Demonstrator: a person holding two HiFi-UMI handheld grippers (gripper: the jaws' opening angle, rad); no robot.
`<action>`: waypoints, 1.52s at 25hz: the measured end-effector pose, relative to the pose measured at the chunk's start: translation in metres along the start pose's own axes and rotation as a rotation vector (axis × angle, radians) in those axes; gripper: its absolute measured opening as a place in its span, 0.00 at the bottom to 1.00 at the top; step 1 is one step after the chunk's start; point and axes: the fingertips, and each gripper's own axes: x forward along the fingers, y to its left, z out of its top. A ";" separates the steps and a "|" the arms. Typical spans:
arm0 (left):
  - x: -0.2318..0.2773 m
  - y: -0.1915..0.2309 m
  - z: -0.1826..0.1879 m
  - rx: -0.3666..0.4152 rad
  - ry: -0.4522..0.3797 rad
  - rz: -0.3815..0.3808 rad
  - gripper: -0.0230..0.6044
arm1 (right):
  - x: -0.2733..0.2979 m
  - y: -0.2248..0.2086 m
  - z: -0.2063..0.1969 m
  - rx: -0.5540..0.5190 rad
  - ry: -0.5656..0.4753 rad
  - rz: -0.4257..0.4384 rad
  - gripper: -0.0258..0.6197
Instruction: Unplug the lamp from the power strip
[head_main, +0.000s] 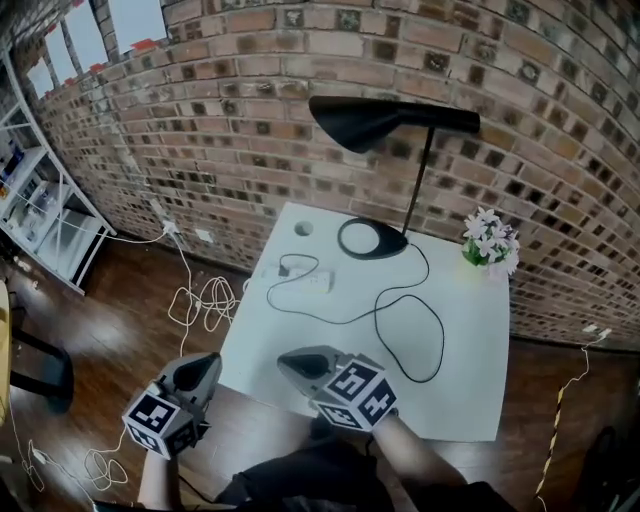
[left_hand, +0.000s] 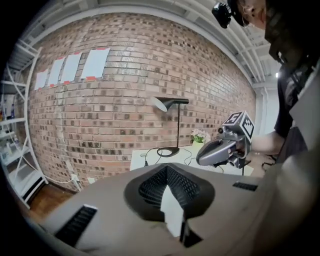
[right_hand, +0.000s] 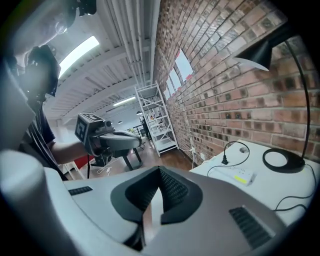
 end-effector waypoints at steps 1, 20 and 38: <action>0.009 0.001 0.001 0.008 0.008 0.005 0.03 | -0.003 -0.008 0.000 0.005 0.001 0.002 0.02; 0.147 0.045 -0.015 0.064 0.120 -0.080 0.03 | -0.033 -0.090 -0.015 0.060 0.038 -0.152 0.02; 0.244 0.097 -0.026 0.181 0.165 -0.276 0.03 | 0.028 -0.207 -0.029 0.068 0.271 -0.381 0.02</action>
